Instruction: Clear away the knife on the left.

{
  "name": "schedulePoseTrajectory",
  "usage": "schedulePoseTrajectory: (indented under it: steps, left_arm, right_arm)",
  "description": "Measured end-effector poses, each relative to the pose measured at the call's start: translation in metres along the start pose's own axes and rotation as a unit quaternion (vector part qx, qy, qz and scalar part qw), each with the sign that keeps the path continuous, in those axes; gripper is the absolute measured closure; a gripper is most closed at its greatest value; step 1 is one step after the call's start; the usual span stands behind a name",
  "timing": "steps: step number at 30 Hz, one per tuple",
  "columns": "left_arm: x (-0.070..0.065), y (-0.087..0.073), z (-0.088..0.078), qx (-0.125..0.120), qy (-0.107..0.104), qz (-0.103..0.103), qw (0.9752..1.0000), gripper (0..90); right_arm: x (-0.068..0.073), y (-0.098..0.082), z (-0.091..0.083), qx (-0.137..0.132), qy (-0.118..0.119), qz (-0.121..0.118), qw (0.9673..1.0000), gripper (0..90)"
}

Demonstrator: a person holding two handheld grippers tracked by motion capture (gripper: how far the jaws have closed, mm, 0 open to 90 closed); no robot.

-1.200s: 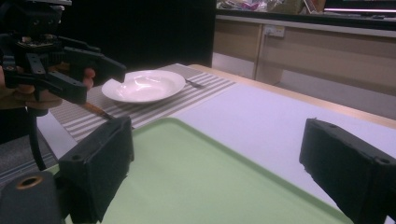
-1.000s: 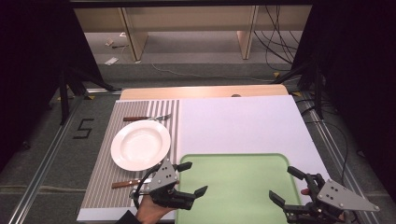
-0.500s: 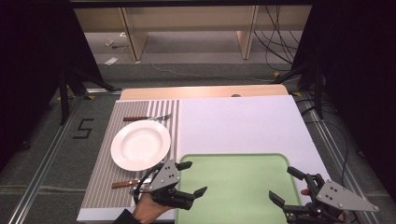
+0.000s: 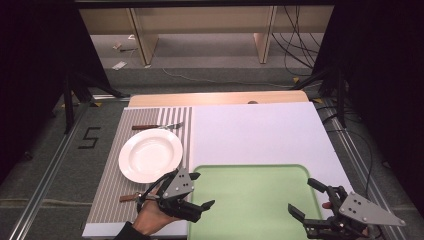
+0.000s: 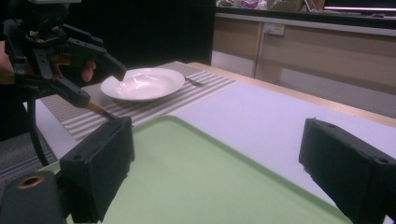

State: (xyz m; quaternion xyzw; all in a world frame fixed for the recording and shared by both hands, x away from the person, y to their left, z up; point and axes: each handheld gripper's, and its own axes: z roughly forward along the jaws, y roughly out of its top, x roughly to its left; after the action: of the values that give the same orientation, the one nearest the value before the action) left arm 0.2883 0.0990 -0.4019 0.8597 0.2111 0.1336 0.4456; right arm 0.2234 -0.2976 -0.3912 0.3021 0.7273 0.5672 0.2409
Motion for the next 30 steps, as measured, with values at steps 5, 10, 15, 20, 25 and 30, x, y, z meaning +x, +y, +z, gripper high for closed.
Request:
schedulePoseTrajectory:
  steps: [5,10,15,20,25,30]
  left_arm:
    - [0.006,-0.001,-0.001,0.043,0.009,0.01,0.999,16.4]
    - [0.017,-0.005,-0.004,0.074,0.014,0.005,0.9971,16.6]
    - [0.026,-0.006,-0.007,0.096,0.012,0.001,0.9953,16.8]
    - [0.037,-0.009,-0.015,0.128,0.014,-0.004,0.9917,16.8]
    - [0.045,-0.013,-0.02,0.162,0.015,-0.003,0.9866,16.9]
    - [0.051,-0.021,-0.02,0.212,0.012,0.002,0.9772,17.1]
  right_arm:
    - [-0.001,0.0,0.0,0.001,0.0,0.0,1.0,11.5]
    - [-0.002,0.001,-0.001,-0.004,0.0,0.004,1.0,11.6]
    - [-0.002,0.001,-0.001,-0.001,0.0,0.002,1.0,11.6]
    - [-0.002,0.0,-0.001,0.001,0.0,0.003,1.0,11.6]
    - [-0.003,0.0,0.0,0.0,-0.002,0.006,1.0,11.7]
    - [-0.002,0.0,0.0,0.0,-0.001,0.004,1.0,11.8]
